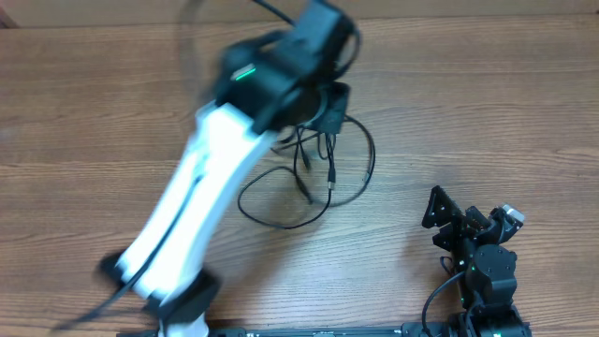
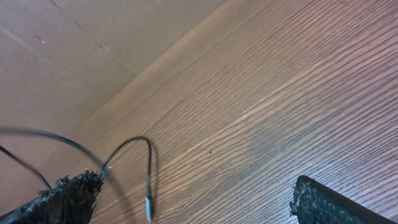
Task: Untangle cables
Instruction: 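Regrasp the cable bundle with the left gripper and lift it up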
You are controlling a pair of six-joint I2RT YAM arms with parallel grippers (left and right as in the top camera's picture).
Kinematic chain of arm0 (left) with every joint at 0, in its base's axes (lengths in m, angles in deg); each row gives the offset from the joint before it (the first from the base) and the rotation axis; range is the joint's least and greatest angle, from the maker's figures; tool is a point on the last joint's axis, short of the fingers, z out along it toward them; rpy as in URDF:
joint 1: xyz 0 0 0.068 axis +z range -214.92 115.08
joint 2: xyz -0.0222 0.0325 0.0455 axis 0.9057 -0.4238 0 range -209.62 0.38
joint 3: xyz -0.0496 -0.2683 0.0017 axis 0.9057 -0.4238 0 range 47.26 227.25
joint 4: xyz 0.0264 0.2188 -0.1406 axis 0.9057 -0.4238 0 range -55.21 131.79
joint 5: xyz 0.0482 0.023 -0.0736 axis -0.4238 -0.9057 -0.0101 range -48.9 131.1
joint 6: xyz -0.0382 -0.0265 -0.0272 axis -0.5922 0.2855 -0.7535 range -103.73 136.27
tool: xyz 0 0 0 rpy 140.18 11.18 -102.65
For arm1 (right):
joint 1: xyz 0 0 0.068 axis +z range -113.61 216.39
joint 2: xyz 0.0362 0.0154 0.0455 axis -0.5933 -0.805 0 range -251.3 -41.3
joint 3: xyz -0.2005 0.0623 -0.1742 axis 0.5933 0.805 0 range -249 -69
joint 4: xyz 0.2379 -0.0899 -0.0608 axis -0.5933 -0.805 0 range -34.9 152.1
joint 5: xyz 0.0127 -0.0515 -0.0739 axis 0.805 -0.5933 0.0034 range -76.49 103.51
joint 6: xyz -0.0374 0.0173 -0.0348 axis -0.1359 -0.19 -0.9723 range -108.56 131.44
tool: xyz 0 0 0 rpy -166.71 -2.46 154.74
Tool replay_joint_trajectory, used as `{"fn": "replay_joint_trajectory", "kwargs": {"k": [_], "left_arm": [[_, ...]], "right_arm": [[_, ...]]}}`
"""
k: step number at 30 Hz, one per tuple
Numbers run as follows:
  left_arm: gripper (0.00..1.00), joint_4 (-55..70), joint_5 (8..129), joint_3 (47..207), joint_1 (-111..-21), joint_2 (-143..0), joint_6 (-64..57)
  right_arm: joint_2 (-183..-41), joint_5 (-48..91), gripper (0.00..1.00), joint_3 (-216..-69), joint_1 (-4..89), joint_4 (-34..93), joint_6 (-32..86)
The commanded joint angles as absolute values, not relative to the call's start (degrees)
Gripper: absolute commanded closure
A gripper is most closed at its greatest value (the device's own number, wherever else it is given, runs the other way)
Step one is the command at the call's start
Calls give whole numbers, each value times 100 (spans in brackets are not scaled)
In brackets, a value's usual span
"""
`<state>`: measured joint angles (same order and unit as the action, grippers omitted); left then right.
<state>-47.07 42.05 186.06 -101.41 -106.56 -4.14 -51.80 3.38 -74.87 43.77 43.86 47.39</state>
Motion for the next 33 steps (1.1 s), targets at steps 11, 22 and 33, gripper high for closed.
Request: {"fn": "replay_joint_trajectory", "kwargs": {"k": [11, 22, 33], "left_arm": [[96, -5212, 3466, 18625, -10084, -9687, -440], [96, -5501, 4404, 18604, -10360, -9711, 493], [96, -5501, 4413, 18604, -10360, -9714, 491]], "right_arm": [[-5167, 261, 0, -7469, 4368, 4393, 4701], [-5167, 261, 0, -7469, 4368, 4391, 4701], [-5167, 261, 0, -7469, 4368, 4393, 4701]]}}
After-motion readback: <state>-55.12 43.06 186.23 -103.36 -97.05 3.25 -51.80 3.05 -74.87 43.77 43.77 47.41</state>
